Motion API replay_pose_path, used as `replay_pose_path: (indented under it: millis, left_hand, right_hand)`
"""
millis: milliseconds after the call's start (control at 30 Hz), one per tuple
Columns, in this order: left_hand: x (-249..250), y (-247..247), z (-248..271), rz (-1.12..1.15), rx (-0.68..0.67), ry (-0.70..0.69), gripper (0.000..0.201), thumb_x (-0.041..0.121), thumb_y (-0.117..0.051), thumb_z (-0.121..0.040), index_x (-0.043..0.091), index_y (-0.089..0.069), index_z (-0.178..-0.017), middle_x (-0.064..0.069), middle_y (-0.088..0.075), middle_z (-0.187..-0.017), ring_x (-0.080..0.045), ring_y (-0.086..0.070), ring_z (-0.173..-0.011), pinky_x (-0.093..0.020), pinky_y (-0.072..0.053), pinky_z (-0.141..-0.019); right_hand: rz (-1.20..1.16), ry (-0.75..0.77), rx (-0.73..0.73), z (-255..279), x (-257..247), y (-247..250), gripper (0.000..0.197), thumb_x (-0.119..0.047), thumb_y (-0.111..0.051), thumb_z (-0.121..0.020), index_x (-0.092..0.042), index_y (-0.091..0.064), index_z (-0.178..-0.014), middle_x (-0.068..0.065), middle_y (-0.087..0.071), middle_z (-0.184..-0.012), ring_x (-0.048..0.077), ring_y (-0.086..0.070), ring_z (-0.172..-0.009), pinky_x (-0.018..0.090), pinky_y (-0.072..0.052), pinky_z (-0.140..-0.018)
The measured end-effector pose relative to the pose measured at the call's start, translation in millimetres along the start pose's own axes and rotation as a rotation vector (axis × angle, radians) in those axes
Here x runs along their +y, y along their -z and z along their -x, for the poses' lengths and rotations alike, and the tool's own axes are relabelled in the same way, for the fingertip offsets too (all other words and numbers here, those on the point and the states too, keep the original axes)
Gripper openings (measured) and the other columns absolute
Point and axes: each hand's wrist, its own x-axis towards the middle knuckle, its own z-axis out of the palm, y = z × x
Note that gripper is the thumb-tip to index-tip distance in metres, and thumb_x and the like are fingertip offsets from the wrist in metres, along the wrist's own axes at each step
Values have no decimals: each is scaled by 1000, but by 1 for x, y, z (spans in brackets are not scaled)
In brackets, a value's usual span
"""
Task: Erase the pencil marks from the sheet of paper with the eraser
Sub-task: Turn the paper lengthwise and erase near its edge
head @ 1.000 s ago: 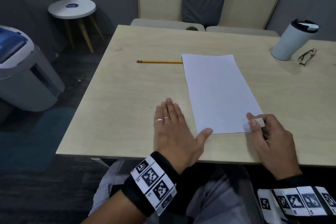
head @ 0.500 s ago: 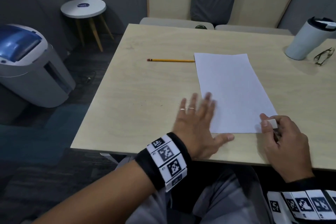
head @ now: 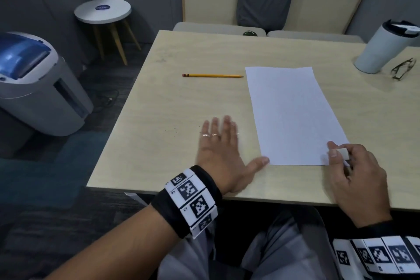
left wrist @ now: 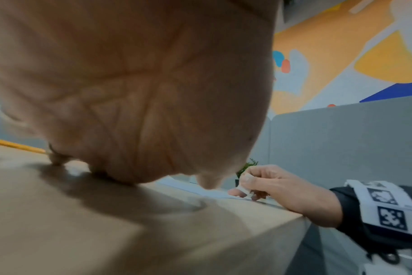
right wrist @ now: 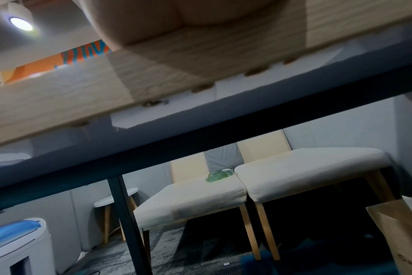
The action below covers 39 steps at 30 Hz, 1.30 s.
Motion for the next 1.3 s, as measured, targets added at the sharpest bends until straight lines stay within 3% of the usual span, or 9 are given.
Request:
replay_pose_path:
  millis: [100,233,433,567,767,933,1000,1167,1300]
  left_hand:
    - [8,7,9,109,63,92,103,78,4,-96,0,15,-163,-20,23,-171,-40,20,-159,-57,18,-126]
    - [80,-5,28,148,165,-273,83,62,-9,-108,6,13,-165,-13,26,-171,-35,22,-159,-56,10,-128]
    - [158,-39,28,-62,165,-701,76,65,-13,-107,24,4,-168,1,13,-176,-29,21,-160,-55,12,-128]
    - [126,-34,28,-29,139,-589,84,75,-8,-102,25,11,-168,4,17,-174,-27,21,-160,-54,15,-127]
    - [62,-19,39,-18,100,17,108,80,8,-93,-4,18,-160,-29,25,-167,-45,19,-158,-59,13,-127]
    - [108,-25,31,49,157,-452,90,76,-3,-100,19,22,-164,-6,34,-169,-34,32,-156,-57,12,-127]
    - [119,-31,29,-4,135,-513,87,77,-3,-100,23,18,-165,0,28,-172,-29,31,-156,-56,13,-127]
    - [66,-32,38,-5,112,-186,104,82,8,-93,6,22,-162,-13,31,-168,-32,28,-157,-55,16,-127]
    - [23,-27,36,83,157,114,112,82,9,-89,-2,13,-162,-28,25,-168,-43,20,-158,-57,10,-128]
  right_hand:
    - [-150,-113,12,-6,6,1,17,-42,-56,-108,-26,-60,-102,-1,-79,-113,25,-73,-104,42,-56,-86]
    - [-412,-281,3,-17,14,14,13,-31,-56,-112,-22,-61,-104,-5,-81,-111,8,-74,-114,32,-55,-97]
    - [-487,-344,-41,-25,18,22,16,-32,-54,-113,-23,-60,-101,-1,-82,-112,9,-75,-113,33,-53,-94]
    - [-451,-300,-23,-24,22,21,15,-33,-57,-112,-24,-60,-100,-2,-82,-111,6,-75,-112,22,-53,-90]
    - [-314,-252,34,-22,23,11,15,-33,-57,-111,-19,-61,-108,-17,-78,-106,-8,-72,-95,10,-48,-76]
    - [-341,-257,34,-23,29,10,13,-40,-58,-110,-28,-61,-105,-12,-81,-109,3,-75,-106,29,-54,-90]
    - [-382,-268,27,-22,31,12,13,-41,-58,-110,-31,-61,-102,-8,-81,-113,7,-75,-112,37,-54,-96]
    - [-326,-257,14,-21,27,14,11,-37,-58,-111,-30,-59,-102,-15,-80,-110,-8,-67,-81,19,-48,-76]
    - [-316,-253,22,-21,26,12,12,-38,-59,-110,-27,-61,-105,-18,-79,-110,5,-74,-99,24,-52,-82]
